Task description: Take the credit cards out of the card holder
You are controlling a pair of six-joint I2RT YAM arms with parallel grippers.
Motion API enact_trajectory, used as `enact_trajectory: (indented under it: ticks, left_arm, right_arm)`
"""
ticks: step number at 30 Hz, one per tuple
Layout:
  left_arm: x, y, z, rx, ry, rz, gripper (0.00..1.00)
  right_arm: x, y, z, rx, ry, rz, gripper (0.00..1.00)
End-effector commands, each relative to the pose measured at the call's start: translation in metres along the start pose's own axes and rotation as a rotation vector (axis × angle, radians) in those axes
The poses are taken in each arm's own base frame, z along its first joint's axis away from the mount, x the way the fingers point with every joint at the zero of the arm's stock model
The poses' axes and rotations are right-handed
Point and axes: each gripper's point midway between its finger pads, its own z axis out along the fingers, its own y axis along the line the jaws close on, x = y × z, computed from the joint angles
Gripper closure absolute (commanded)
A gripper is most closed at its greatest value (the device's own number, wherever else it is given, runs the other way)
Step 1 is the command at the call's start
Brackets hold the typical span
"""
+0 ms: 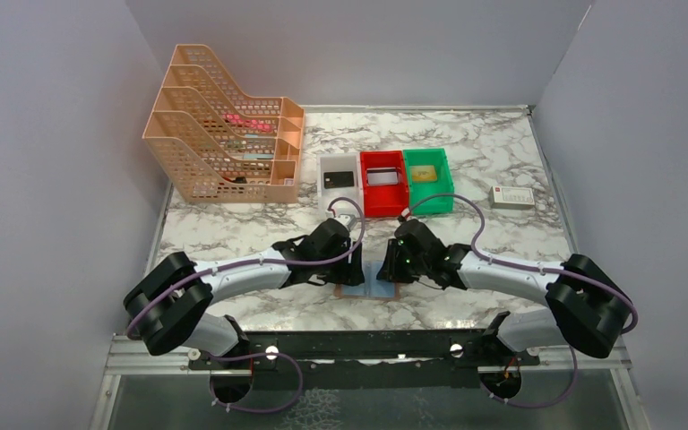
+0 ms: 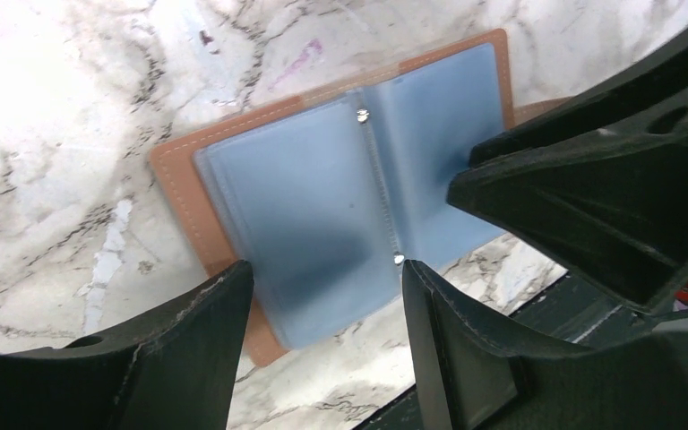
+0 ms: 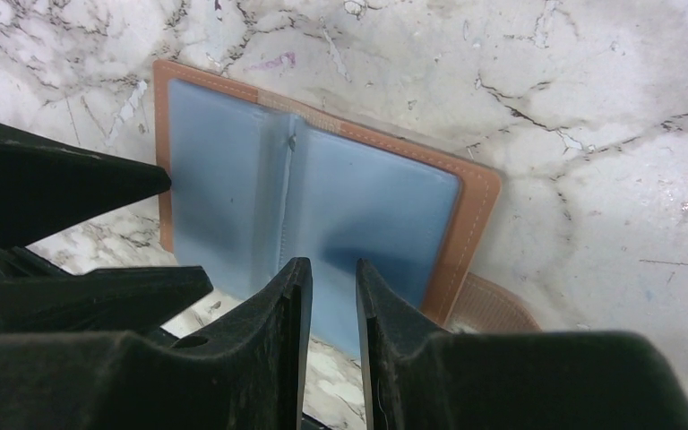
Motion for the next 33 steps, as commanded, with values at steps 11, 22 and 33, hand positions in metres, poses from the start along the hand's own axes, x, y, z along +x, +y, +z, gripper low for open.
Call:
enact_trajectory:
  ticks: [11,22,33]
  left_arm:
    - [0.001,-0.021,0.012,0.087,0.040,0.007,0.38]
    - [-0.018,-0.040,-0.001,0.137,-0.013,0.023,0.45]
    - [-0.014,-0.044,0.000,0.164,0.010,0.032,0.58]
  right_arm:
    - [0.010,-0.003,0.006,-0.014,0.030,0.011,0.71]
    - [0.015,0.006,0.010,-0.073,0.050,0.010,0.71]
    - [0.018,0.016,0.013,-0.133,0.067,0.034,0.66]
